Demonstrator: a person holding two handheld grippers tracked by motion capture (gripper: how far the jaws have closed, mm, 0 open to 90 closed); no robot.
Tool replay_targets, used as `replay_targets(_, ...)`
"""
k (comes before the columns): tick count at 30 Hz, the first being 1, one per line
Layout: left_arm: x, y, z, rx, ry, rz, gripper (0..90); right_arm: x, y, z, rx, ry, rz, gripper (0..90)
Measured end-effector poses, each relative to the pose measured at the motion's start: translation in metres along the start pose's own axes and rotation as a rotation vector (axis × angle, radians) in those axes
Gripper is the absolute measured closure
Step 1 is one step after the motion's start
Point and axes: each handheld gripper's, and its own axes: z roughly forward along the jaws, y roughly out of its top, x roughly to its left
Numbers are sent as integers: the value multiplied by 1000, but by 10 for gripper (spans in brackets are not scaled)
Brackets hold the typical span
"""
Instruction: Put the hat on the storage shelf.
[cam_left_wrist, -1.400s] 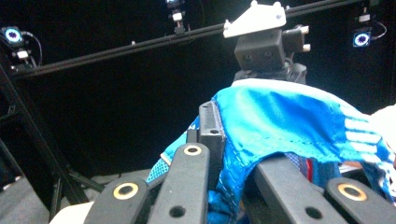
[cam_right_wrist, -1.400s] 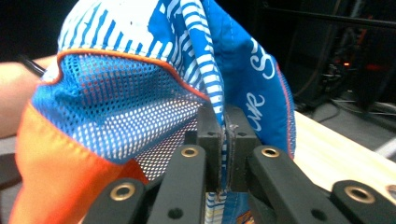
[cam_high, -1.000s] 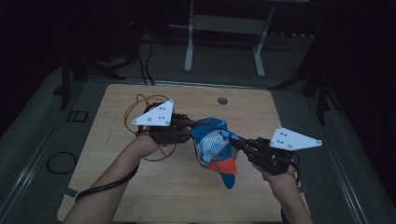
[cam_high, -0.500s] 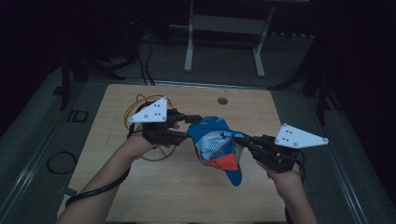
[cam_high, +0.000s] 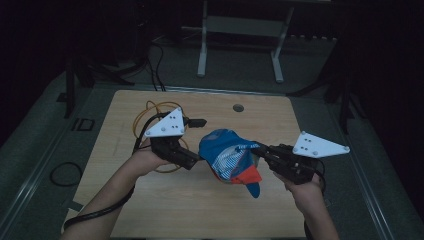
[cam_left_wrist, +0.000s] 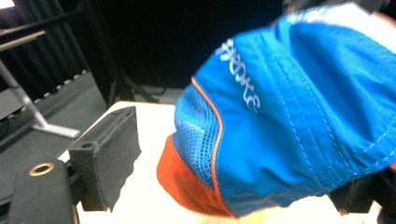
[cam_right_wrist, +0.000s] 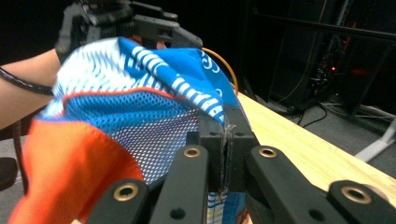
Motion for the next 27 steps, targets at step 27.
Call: replay_targets(27, -4, -57, -41, 50, 234, -42, 51, -10, 21, 6, -50, -3, 15, 884)
